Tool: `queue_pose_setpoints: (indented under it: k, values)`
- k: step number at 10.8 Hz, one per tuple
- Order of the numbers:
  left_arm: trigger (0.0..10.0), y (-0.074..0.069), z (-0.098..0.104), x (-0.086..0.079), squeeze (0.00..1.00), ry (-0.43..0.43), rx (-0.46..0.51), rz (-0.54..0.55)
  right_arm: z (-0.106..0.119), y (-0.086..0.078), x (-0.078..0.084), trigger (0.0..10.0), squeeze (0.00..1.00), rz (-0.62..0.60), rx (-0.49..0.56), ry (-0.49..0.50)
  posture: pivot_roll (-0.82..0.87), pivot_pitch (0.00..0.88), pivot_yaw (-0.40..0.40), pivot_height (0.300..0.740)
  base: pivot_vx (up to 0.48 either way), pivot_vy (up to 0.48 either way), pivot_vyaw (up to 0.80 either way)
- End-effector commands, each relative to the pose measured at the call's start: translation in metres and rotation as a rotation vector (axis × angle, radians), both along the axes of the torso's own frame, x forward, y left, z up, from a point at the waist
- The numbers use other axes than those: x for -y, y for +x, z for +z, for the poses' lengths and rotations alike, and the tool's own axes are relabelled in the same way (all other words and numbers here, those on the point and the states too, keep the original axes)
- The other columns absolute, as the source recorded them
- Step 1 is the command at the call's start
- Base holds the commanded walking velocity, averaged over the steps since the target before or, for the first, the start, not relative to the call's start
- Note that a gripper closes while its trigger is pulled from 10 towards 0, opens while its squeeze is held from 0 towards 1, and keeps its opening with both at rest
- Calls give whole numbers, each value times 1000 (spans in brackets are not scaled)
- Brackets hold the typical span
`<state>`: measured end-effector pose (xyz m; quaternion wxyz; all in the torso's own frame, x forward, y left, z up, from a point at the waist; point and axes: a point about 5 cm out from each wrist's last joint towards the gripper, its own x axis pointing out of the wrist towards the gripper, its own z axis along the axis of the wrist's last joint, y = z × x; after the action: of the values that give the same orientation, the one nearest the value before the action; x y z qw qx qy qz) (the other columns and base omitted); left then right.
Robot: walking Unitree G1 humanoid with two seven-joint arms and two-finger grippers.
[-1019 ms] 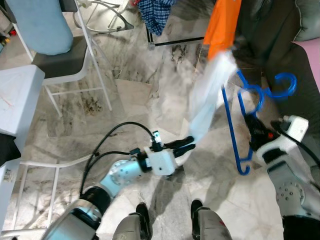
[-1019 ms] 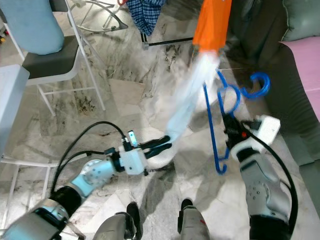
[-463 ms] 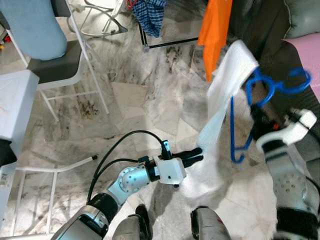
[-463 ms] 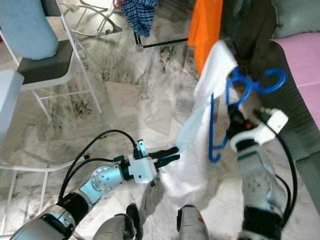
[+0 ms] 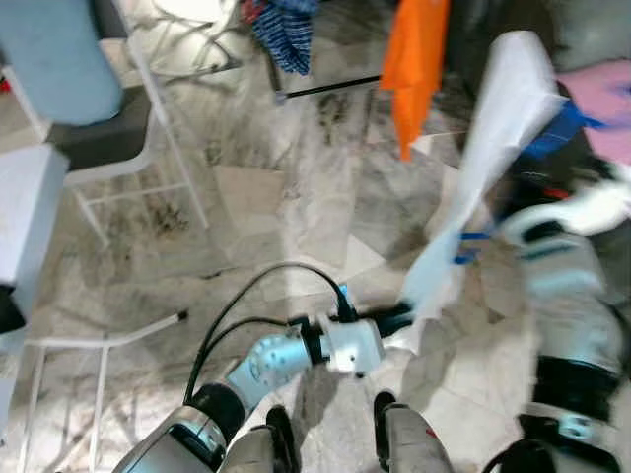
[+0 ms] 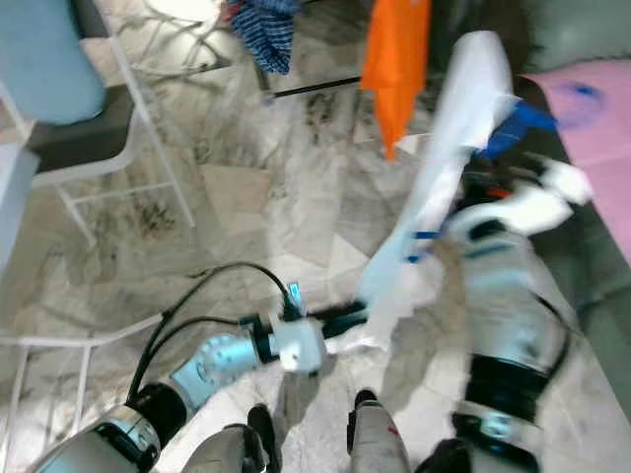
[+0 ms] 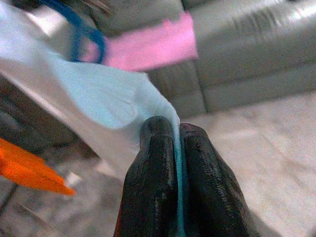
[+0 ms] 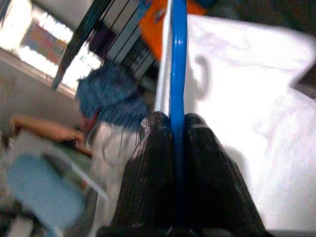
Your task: Hang hanger
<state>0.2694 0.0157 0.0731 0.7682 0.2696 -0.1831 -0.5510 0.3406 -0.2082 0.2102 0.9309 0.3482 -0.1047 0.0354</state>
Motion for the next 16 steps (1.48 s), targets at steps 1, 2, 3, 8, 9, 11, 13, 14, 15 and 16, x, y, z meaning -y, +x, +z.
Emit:
queue_pose_setpoints:
  k: [1,2,3,8,9,11,13,14,15,16]
  values:
    - [10000,-18,-34,-10,0,139,-105,-26,27,-5,-13,10000,0,37,144,-76,-274,275,103,740,0,0,0]
    - [10000,-21,-43,-11,0,190,-127,-13,28,-4,-21,10000,0,72,158,-38,-274,272,93,740,0,0,0]
    - [10000,-24,-53,-11,0,221,-163,34,35,-7,-45,10000,0,185,217,-133,-280,269,85,740,0,0,0]
    - [10000,-4,-35,-9,1000,72,-192,177,13,-23,-73,10000,0,169,296,-691,-284,255,69,740,0,0,0]
    - [10000,-3,-32,-7,1000,50,-200,159,9,-25,-70,10000,0,134,294,-708,-285,249,70,740,0,0,0]
    - [10000,-2,-23,-5,1000,-14,-186,139,0,-24,-66,10000,0,104,236,-680,-286,246,73,740,0,0,0]
    - [10000,1,-9,-10,1000,-172,-178,159,-7,-25,-58,10000,0,68,231,-678,-291,246,73,740,0,0,0]
    - [10000,2,-3,-14,1000,-228,-169,161,-12,-25,-52,10000,0,41,211,-715,-290,244,70,740,0,0,0]
    - [10000,5,2,-23,1000,-271,-140,209,-15,-26,-48,10000,0,28,206,-766,-289,240,69,740,0,0,0]
    - [10000,11,6,-34,1000,-307,-130,260,-17,-28,-44,10000,0,30,205,-768,-285,238,69,740,0,0,0]
